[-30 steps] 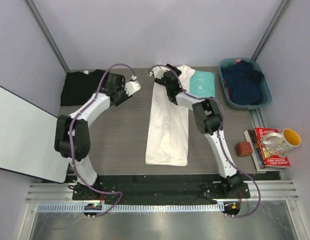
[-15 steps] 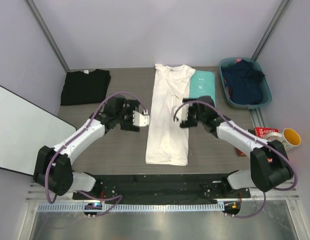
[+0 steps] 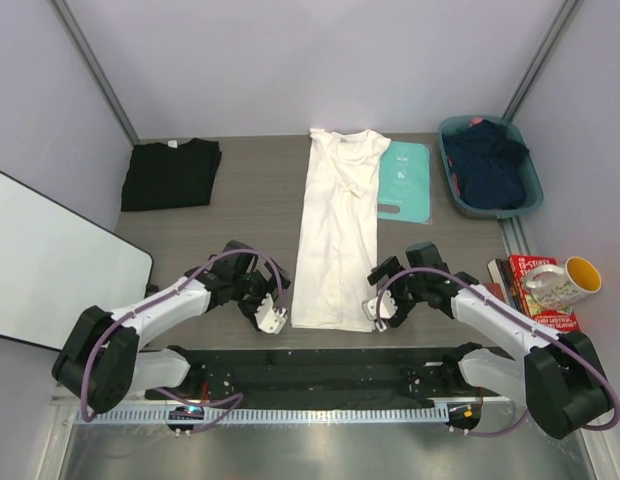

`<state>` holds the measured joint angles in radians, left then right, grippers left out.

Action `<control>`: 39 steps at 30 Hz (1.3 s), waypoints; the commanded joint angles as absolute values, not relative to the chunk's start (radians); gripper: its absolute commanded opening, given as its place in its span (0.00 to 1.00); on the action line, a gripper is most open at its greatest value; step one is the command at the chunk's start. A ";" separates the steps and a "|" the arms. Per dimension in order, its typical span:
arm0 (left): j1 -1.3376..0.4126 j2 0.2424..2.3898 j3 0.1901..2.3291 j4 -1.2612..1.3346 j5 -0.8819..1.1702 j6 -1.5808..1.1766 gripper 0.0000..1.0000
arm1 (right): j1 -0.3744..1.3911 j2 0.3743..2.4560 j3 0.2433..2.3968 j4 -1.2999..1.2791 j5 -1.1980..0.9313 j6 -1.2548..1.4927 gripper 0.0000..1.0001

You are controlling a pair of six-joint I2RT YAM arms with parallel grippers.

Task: Fold and stack the t-shirts
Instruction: Fold the tshirt

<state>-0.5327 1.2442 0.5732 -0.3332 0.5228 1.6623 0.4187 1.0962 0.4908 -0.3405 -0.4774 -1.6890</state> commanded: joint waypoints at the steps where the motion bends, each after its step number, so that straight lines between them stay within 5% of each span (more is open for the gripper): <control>1: -0.603 1.210 0.526 -0.310 0.614 1.732 1.00 | 0.433 1.052 0.417 -0.403 -0.593 -1.858 0.90; 11: -0.770 1.330 0.571 -0.230 0.522 1.425 1.00 | 0.544 1.115 0.345 -0.215 -0.543 -1.623 0.84; 25: -0.822 1.221 0.493 -0.321 0.534 1.512 1.00 | 0.612 0.986 0.370 -0.439 -0.566 -1.634 0.84; 39: -0.842 1.360 0.512 -0.252 0.535 1.528 0.92 | 0.669 0.945 0.334 -0.442 -0.563 -1.572 0.83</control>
<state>-0.8341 1.2915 0.5266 -0.2092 0.5434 1.5227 0.6521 0.9291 0.3618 -0.4335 -0.5449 -1.6150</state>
